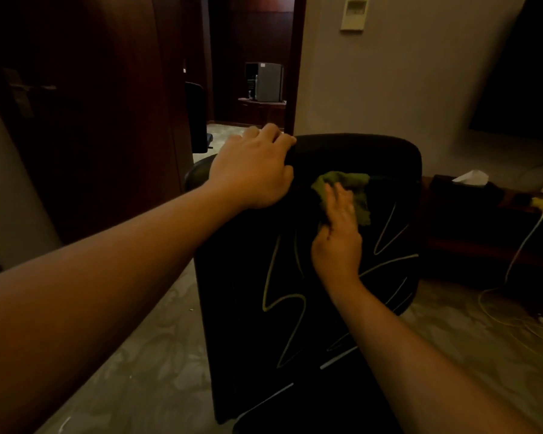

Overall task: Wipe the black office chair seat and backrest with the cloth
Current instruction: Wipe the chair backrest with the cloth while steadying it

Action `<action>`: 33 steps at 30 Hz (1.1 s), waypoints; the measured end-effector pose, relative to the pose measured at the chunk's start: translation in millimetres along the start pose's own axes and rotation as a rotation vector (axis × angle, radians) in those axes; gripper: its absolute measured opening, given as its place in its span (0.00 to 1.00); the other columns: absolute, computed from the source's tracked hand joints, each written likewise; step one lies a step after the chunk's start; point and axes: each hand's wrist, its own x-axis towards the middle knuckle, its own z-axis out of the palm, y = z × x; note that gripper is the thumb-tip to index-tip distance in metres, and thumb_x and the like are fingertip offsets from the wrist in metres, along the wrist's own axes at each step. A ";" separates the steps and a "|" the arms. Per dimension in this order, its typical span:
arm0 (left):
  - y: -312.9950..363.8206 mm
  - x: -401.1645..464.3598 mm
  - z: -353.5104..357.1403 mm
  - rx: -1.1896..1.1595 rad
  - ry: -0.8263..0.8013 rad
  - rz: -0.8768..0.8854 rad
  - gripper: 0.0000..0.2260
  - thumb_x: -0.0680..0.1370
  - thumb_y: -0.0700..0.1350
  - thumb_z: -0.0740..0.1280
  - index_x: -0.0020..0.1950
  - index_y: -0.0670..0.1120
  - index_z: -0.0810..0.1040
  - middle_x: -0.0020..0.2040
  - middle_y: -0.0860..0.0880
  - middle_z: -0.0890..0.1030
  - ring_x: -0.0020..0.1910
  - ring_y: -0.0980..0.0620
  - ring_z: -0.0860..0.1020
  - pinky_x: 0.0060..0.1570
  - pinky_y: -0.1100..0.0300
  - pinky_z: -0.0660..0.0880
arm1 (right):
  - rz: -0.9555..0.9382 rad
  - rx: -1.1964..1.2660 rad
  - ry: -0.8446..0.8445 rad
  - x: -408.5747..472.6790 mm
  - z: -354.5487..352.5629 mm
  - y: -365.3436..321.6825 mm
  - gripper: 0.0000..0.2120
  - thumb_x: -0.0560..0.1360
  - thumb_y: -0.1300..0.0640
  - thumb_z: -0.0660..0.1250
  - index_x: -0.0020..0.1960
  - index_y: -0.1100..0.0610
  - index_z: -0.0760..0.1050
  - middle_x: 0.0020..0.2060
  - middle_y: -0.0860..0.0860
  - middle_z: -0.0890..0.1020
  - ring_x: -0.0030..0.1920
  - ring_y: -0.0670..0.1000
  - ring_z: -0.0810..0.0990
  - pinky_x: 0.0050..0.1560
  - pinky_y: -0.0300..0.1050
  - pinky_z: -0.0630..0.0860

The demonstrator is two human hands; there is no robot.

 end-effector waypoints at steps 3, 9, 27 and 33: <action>-1.5 -2.1 9.7 0.104 0.067 -0.002 0.28 0.81 0.62 0.58 0.78 0.51 0.63 0.71 0.45 0.71 0.67 0.42 0.72 0.63 0.43 0.72 | -0.164 0.033 -0.064 -44.4 21.5 -11.9 0.32 0.74 0.71 0.55 0.78 0.56 0.63 0.78 0.54 0.62 0.80 0.55 0.54 0.79 0.53 0.52; 0.6 -4.4 18.9 0.214 0.105 0.015 0.30 0.81 0.64 0.56 0.79 0.50 0.61 0.72 0.45 0.70 0.66 0.41 0.72 0.62 0.42 0.71 | -0.674 0.048 -0.340 -115.8 22.2 22.8 0.26 0.79 0.69 0.62 0.75 0.56 0.67 0.76 0.54 0.67 0.78 0.58 0.62 0.77 0.56 0.59; 47.8 0.6 38.2 0.188 0.093 0.111 0.29 0.80 0.57 0.58 0.81 0.51 0.60 0.82 0.47 0.58 0.82 0.42 0.54 0.79 0.36 0.48 | -0.508 -0.031 -0.221 -48.0 2.0 68.7 0.32 0.74 0.73 0.59 0.76 0.56 0.65 0.77 0.55 0.64 0.78 0.62 0.59 0.78 0.57 0.54; 59.6 1.2 54.0 0.192 -0.053 0.287 0.27 0.83 0.57 0.51 0.82 0.55 0.57 0.83 0.50 0.58 0.82 0.47 0.54 0.79 0.47 0.43 | -0.262 -0.070 -0.104 20.1 -33.2 119.2 0.33 0.74 0.73 0.59 0.76 0.52 0.67 0.77 0.52 0.65 0.80 0.55 0.56 0.79 0.57 0.55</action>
